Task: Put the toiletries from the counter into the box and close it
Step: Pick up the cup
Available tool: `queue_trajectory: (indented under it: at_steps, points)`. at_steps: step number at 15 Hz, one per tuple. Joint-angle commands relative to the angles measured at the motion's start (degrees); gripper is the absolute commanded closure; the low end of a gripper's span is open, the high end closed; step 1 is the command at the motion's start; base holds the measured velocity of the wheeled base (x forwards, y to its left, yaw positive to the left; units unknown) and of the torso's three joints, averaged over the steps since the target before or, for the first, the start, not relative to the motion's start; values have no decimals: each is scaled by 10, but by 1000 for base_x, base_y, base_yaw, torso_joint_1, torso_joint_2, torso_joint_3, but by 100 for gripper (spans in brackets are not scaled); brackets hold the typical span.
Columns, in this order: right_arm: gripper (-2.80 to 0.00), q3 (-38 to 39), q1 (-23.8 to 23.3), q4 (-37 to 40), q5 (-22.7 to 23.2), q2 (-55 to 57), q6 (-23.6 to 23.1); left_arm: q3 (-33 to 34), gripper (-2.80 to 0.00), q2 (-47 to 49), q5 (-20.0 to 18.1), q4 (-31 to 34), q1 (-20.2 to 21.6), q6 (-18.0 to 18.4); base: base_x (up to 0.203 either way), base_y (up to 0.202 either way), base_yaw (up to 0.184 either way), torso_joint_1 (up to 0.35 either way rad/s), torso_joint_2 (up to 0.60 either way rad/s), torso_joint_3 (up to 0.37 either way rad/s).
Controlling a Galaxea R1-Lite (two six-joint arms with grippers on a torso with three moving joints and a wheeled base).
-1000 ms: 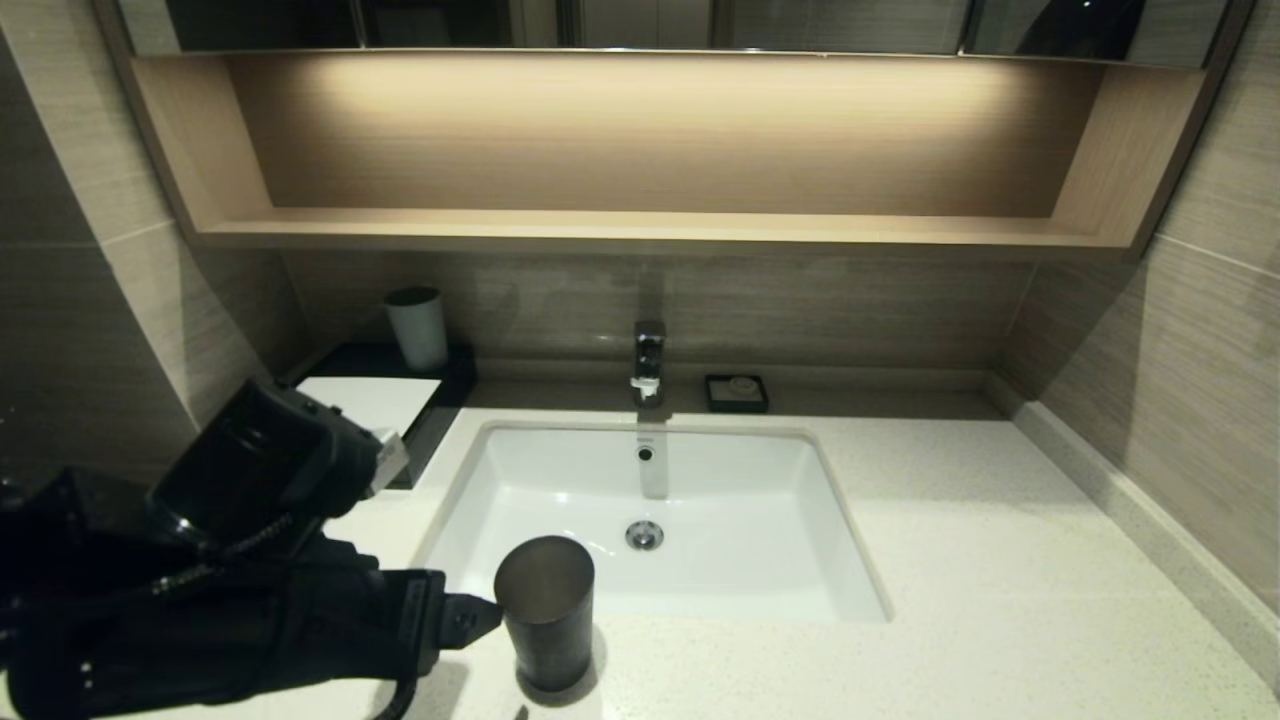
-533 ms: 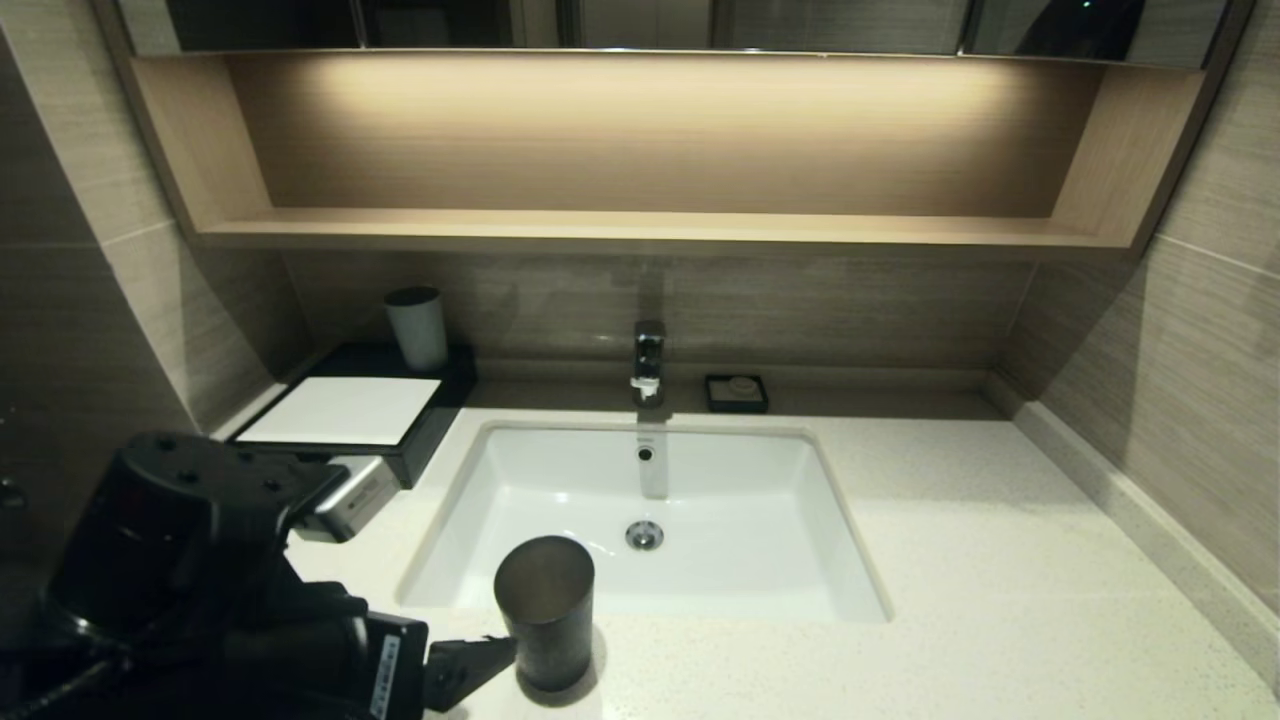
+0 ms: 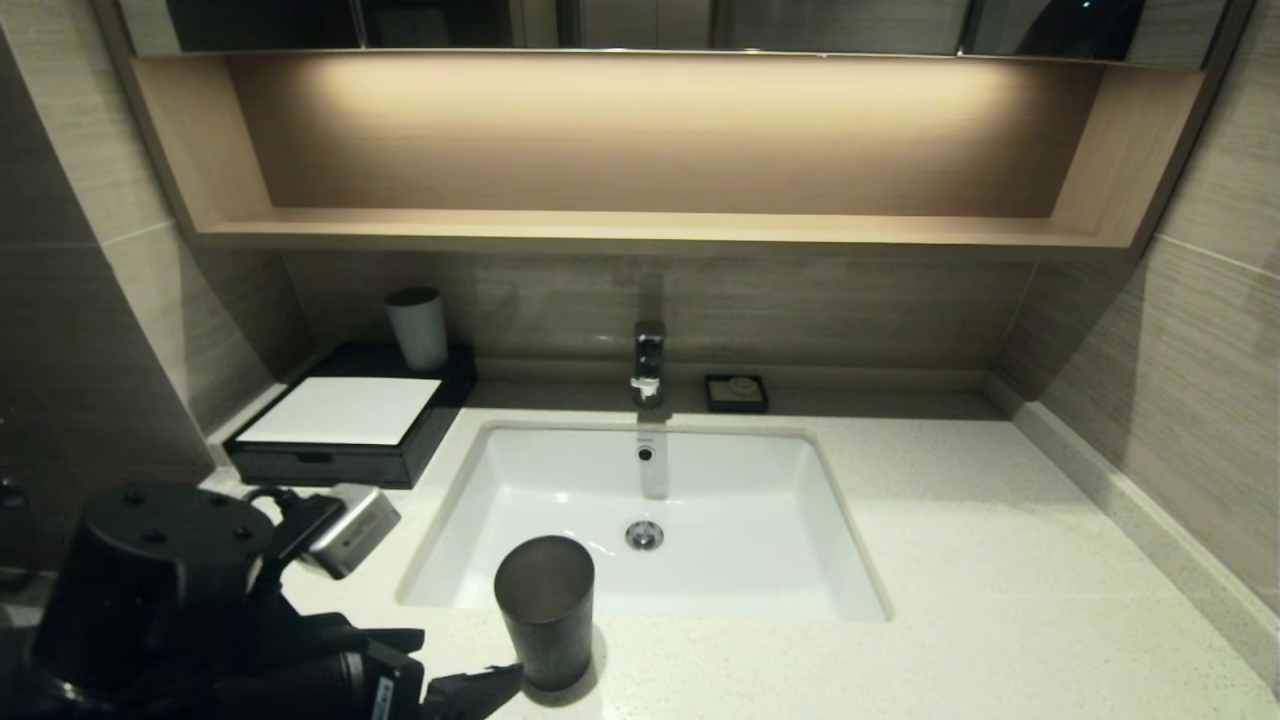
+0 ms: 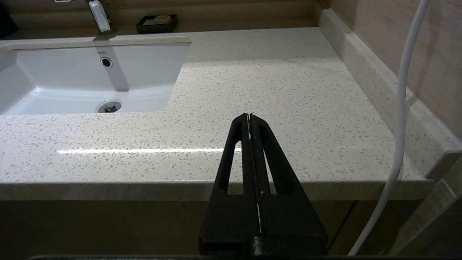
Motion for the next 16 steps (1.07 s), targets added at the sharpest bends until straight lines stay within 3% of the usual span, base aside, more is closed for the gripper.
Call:
queue_trajectory:
  at_steps: [1,7,16]
  points:
    - [0,0,0,0,0,1,0,10,-280,11,0,-12,0,-1,0,0,0,0,0,0]
    - [0,0,0,0,0,1,0,21,-280,43,0,-61,-5,2,0,0,0,0,0,0]
    - [0,0,0,0,0,1,0,23,-280,77,2,-87,-16,3,0,0,0,0,0,0]
